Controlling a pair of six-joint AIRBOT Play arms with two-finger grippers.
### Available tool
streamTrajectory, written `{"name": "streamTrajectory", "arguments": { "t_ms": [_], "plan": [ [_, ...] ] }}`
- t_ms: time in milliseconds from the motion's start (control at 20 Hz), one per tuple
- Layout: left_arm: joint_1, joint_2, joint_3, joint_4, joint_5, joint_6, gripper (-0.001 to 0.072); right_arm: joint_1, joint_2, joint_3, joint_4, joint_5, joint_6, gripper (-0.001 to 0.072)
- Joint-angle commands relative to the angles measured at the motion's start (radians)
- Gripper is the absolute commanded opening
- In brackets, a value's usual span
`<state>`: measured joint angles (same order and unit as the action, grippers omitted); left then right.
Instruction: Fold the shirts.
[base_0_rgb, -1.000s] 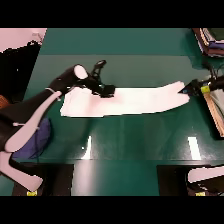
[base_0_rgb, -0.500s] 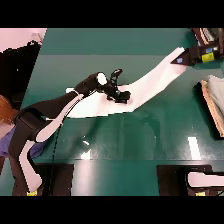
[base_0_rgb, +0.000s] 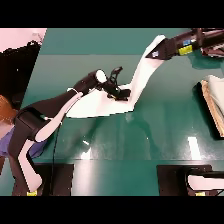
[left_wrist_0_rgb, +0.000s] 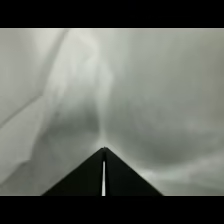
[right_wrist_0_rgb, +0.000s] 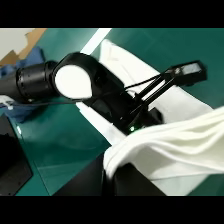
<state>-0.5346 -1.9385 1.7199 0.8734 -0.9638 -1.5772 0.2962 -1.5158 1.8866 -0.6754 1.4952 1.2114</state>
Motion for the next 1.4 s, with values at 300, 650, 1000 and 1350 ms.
{"name": "streamTrajectory", "arguments": {
  "t_ms": [300,650,1000,1350],
  "plan": [
    [0.37,0.279,0.176,0.255,-0.275,0.063,0.0027,0.328,-0.148,0.003,0.031,-0.218,-0.134,0.0014],
    [0.597,0.425,0.181,0.278,-0.327,0.066,0.0028,0.565,-0.463,0.209,0.029,-0.438,-0.191,0.0506],
    [0.602,0.425,0.18,0.29,-0.371,0.067,0.0027,0.36,-0.302,-0.098,-0.113,-0.278,-0.095,0.0407],
    [0.599,0.423,0.178,0.285,-0.386,0.067,0.0027,-0.016,-0.145,-0.547,-0.123,-0.255,-0.011,0.0563]
  ]
}}
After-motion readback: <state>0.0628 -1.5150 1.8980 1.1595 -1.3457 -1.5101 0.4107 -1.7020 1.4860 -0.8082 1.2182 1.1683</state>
